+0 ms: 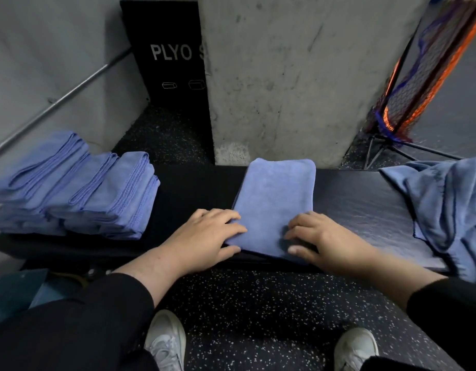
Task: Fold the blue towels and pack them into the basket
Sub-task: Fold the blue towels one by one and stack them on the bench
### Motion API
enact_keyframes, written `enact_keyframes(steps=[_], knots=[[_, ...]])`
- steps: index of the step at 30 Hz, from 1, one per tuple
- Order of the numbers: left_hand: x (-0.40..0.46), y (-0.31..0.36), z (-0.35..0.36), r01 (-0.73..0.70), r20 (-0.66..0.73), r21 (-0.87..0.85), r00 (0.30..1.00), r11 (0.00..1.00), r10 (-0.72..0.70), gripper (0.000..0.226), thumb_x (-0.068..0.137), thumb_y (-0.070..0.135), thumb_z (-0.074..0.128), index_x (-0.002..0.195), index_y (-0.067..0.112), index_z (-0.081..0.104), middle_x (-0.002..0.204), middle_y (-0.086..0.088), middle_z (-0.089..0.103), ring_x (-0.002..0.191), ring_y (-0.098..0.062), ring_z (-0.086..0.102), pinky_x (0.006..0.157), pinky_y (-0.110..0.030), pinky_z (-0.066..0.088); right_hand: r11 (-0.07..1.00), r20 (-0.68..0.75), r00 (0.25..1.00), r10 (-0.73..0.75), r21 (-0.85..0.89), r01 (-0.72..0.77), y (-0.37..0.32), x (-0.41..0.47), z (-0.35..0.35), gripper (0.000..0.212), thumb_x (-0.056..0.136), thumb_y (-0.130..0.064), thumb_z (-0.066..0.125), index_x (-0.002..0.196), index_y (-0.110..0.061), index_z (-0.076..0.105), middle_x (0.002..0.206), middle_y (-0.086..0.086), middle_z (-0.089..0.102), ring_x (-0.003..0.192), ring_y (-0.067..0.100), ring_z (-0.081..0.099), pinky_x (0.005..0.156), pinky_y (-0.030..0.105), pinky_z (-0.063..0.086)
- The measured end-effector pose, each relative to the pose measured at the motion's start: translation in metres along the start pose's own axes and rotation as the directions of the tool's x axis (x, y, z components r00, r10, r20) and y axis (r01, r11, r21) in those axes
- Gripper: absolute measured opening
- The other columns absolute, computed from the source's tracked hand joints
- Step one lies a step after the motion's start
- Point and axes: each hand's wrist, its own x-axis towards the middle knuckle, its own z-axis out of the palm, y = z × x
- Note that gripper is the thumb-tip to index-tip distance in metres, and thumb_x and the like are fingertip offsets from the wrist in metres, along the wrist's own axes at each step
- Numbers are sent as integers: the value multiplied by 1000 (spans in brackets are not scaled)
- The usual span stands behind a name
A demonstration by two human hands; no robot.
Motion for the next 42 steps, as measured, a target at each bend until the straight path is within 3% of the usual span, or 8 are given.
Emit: enact_keyframes(steps=[4, 8, 11, 16, 20, 24, 30, 42], knots=[[0, 1, -7, 19, -19, -15, 1000, 1000, -19, 55, 92, 69, 33, 128, 39, 61, 137, 18, 46, 134, -3, 35, 116, -32, 22, 999, 73, 997, 31, -23, -29, 7, -40, 10, 58, 96, -59, 53, 140, -22, 56, 150, -3, 46, 145, 15, 37, 117, 39, 33], [4, 12, -9, -17, -78, 31, 997, 999, 19, 58, 90, 71, 26, 108, 33, 67, 118, 19, 50, 124, -1, 41, 113, -29, 20, 993, -29, 992, 120, 2, -120, -2, -45, 14, 46, 94, -53, 52, 131, -27, 61, 150, -11, 49, 145, 8, 36, 117, 43, 35], [11, 26, -11, -58, -56, 23, 997, 998, 59, 56, 92, 72, 31, 119, 34, 63, 126, 18, 48, 127, -4, 40, 114, -30, 20, 990, -112, 984, 139, -20, -142, -13, -36, 13, 29, 97, -44, 50, 116, -28, 66, 135, -13, 60, 132, 9, 52, 103, 39, 47], [24, 40, -7, -65, -59, -17, 996, 998, 64, 60, 92, 66, 50, 143, 33, 50, 147, 15, 40, 140, -6, 30, 121, -33, 18, 907, -188, 898, 397, 232, -352, -16, -21, -5, 15, 101, -38, 49, 91, -26, 51, 72, -7, 63, 69, 15, 58, 65, 39, 46], [33, 32, -8, 19, -172, -204, 984, 979, -55, 14, 97, 34, 59, 97, 23, 67, 103, 11, 64, 104, -12, 59, 92, -30, 41, 830, -173, 853, 493, 389, -400, -8, -19, -21, 23, 102, -38, 50, 86, -21, 47, 67, 1, 59, 63, 19, 54, 67, 42, 47], [30, 32, -26, 194, -59, -550, 961, 813, -269, 21, 96, 35, 63, 77, 26, 60, 68, 11, 59, 63, -2, 50, 62, -23, 39, 817, -137, 865, 483, 425, -389, -4, -22, -33, 27, 103, -37, 47, 81, -21, 43, 66, -7, 53, 63, 11, 48, 68, 40, 45], [24, 37, -45, 244, 67, -746, 953, 620, -295, 24, 95, 37, 64, 94, 15, 73, 89, 0, 75, 80, -3, 65, 77, -34, 52, 738, -75, 831, 552, 508, -444, -7, -16, -38, 33, 102, -36, 50, 77, -16, 44, 60, -15, 46, 60, 5, 40, 63, 34, 40], [55, 20, -41, 455, 115, -629, 856, 630, -504, 30, 101, 31, 51, 97, 2, 58, 97, -17, 67, 75, -21, 59, 75, -47, 55, 706, -66, 733, 677, 341, -621, 13, 34, -24, 33, 103, -38, 45, 77, -18, 42, 73, -3, 56, 70, 16, 53, 58, 32, 34]])
